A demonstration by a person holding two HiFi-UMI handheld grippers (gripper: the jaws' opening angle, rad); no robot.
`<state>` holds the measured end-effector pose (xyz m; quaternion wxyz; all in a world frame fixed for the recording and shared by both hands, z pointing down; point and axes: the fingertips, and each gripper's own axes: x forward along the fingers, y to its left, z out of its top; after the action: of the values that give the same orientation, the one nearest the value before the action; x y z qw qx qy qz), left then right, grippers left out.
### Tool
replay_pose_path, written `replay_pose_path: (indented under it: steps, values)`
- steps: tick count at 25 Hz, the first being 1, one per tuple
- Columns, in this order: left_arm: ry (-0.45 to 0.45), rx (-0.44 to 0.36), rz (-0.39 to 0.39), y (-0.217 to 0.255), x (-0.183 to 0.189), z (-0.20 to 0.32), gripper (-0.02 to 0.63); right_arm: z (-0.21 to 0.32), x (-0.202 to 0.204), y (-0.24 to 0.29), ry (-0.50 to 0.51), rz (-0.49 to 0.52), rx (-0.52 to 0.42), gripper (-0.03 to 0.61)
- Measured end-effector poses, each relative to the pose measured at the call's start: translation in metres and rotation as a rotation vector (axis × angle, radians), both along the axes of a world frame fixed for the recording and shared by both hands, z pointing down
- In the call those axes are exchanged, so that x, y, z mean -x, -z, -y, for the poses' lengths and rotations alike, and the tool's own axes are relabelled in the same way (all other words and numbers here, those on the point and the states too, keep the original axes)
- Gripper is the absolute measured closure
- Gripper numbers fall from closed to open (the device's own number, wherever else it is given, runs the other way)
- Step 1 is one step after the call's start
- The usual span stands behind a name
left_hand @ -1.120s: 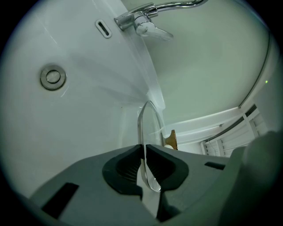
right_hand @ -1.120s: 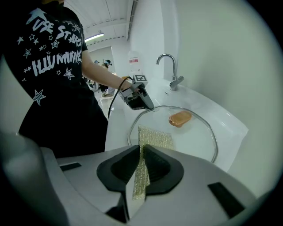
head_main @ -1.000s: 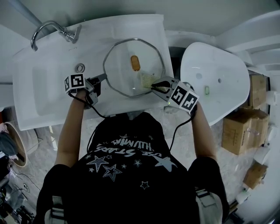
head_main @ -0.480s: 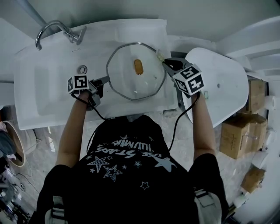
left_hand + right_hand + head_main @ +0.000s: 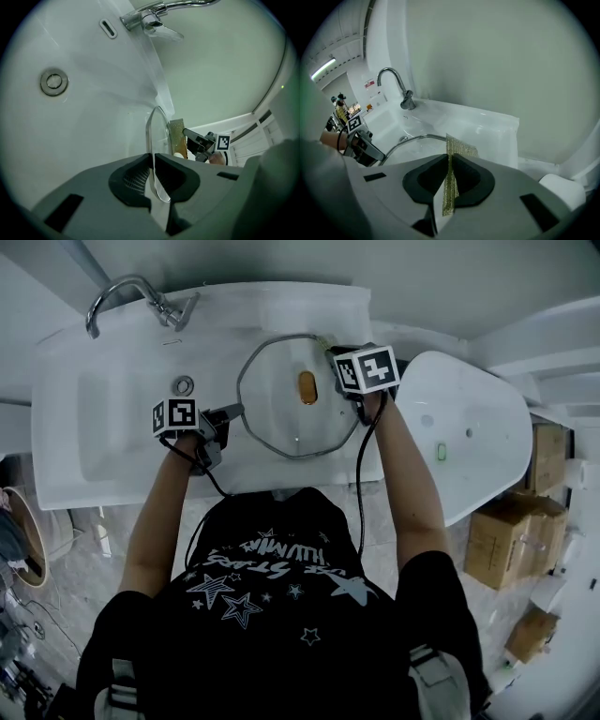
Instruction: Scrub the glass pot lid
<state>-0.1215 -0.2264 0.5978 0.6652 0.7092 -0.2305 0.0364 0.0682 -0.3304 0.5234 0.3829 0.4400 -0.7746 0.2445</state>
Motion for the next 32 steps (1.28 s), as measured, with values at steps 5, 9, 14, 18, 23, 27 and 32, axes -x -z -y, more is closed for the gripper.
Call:
replay_pose_path:
  steps: [5,9,14,18,23,27,32]
  values:
    - [-0.002,0.004,-0.006,0.000,0.001,-0.001,0.574,0.004,0.032,-0.007,-0.002,0.059,0.061,0.535]
    - [-0.001,0.003,-0.014,-0.001,0.001,0.000,0.574,0.007,0.059,-0.010,0.023,0.100,0.096,0.535]
    - [-0.006,0.004,-0.019,-0.001,0.001,0.000,0.574,0.007,0.088,-0.009,0.055,0.134,0.111,0.535]
    - [-0.007,0.005,-0.025,-0.001,0.002,-0.001,0.574,0.003,0.108,-0.009,0.092,0.149,0.125,0.535]
    - [-0.008,0.004,-0.027,0.000,0.002,-0.001,0.574,-0.004,0.135,-0.004,0.123,0.208,0.141,0.535]
    - [-0.009,0.004,-0.030,-0.001,0.002,-0.001,0.574,-0.009,0.153,0.003,0.134,0.277,0.148,0.537]
    - [-0.007,0.005,-0.035,-0.001,0.002,-0.001,0.574,-0.011,0.155,0.011,0.124,0.314,0.134,0.537]
